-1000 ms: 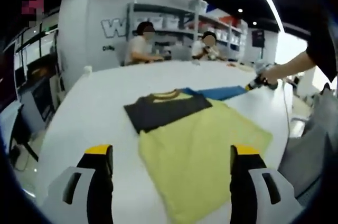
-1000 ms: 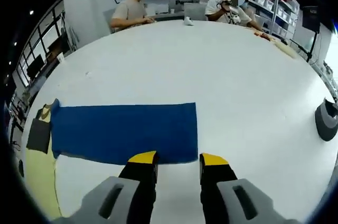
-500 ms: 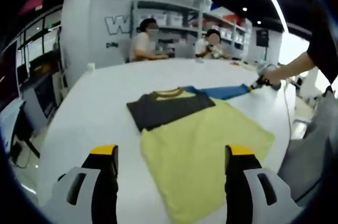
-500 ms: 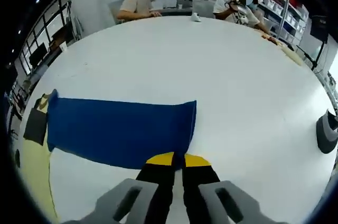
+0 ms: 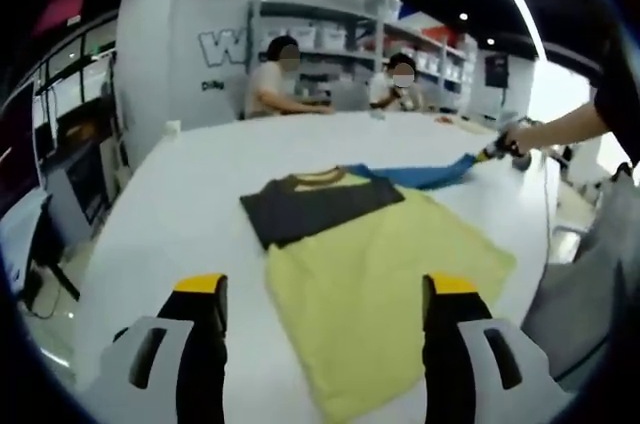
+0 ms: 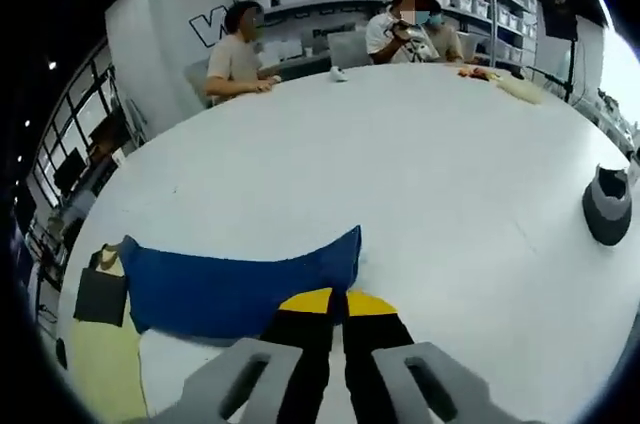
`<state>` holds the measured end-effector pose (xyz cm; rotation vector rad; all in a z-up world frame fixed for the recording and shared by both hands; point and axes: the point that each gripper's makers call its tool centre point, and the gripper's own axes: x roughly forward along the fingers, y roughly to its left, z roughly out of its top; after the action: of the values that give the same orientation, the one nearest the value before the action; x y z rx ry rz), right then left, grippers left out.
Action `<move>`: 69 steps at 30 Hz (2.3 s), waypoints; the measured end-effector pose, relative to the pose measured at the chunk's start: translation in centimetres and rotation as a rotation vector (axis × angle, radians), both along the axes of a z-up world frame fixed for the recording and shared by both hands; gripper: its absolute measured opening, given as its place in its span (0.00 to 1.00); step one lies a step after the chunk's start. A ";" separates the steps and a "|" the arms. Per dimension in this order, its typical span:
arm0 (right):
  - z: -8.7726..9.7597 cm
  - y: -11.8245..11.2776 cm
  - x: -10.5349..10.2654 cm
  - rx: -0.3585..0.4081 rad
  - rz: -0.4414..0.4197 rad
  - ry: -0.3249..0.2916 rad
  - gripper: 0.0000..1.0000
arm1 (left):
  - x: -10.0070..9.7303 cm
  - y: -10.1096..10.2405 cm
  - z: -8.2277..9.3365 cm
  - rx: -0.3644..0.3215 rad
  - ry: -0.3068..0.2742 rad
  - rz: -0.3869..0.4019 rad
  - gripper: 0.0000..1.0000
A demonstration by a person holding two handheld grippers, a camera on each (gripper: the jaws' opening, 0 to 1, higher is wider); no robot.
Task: Fold the garment on the visible template until the final outline fits inside the template.
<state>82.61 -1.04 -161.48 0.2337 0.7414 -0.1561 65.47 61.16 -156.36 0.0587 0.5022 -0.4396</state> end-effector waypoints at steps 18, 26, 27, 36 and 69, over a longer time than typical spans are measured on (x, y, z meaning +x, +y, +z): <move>11.9 14.8 6.0 0.151 0.292 -0.320 0.00 | -1.1 0.2 1.8 -0.065 -0.060 0.023 0.76; 16.3 23.3 7.3 0.242 0.406 -0.410 0.00 | -1.4 1.1 1.9 -0.116 -0.074 0.061 0.76; 17.1 24.4 7.4 0.279 0.415 -0.433 0.00 | -1.5 1.2 1.8 -0.116 -0.073 0.063 0.76; 19.9 34.2 8.3 0.380 0.574 -0.498 0.00 | -1.7 3.0 1.2 -0.136 -0.067 0.108 0.77; -0.3 56.6 4.8 0.085 1.044 -0.142 0.00 | -2.0 6.3 -1.2 -0.128 -0.006 0.185 0.73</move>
<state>87.39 55.58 -161.79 -0.0818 0.6504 0.8748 63.51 67.41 -157.53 -0.1092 0.4677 -0.2892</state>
